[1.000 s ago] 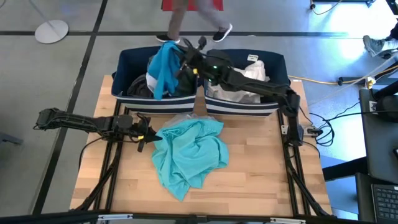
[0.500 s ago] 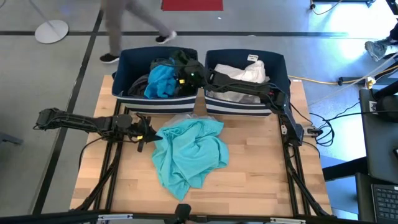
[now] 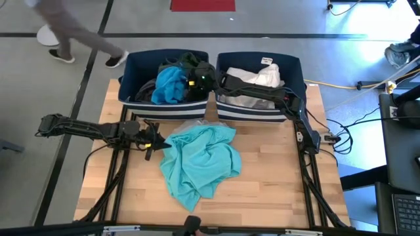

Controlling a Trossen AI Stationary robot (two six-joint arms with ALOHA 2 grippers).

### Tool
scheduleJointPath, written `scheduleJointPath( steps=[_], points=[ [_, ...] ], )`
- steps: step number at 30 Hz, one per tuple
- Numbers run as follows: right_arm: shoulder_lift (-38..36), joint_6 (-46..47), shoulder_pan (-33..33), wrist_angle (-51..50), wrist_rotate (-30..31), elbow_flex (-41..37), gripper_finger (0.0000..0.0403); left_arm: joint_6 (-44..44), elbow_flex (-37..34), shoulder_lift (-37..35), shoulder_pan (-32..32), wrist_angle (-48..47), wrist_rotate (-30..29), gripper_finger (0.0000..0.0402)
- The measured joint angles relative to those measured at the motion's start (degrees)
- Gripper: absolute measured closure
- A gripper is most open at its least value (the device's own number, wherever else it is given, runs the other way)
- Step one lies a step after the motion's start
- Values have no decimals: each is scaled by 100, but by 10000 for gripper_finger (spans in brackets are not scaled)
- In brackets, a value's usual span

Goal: Sort clothes
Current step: Put the blue shorts into the left blue laundry bin, then put the light blue shorts into the left blue laundry bin

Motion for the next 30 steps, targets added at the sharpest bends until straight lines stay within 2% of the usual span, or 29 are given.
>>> scheduleJointPath(
  steps=[5, 8, 9, 13, 16, 19, 24, 27, 30],
  points=[
    [0, -105, 139, -828, 118, 1056, 196, 17, 0, 0, 0, -3, 1, 372],
    [-12, -199, 304, -1520, 130, 1828, 166, 100, 0, 0, 0, -57, 0, 372],
    [-80, -265, 387, -1574, 150, 1862, 159, 114, 0, 0, 0, -110, 0, 372],
    [-595, -424, 819, -1698, 269, 1643, 143, 114, 0, 11, 0, -283, 1, 366],
    [-878, -420, 1253, -2226, 267, 1669, 141, 114, 0, 11, 0, -261, -1, 343],
    [-988, -357, 1785, -2993, 271, 1668, 141, 104, 0, 11, -2, -262, 1, 310],
    [-980, 287, 2703, -4346, 251, 1581, 141, 19, 0, 11, -2, -287, 13, 262],
    [-969, 716, 3140, -4573, 329, 1095, 141, 13, 0, 0, -2, -303, 25, 250],
    [-929, 1043, 3460, -4387, 632, 277, 141, -2, 19, 0, -2, -307, 25, 247]
  ],
)
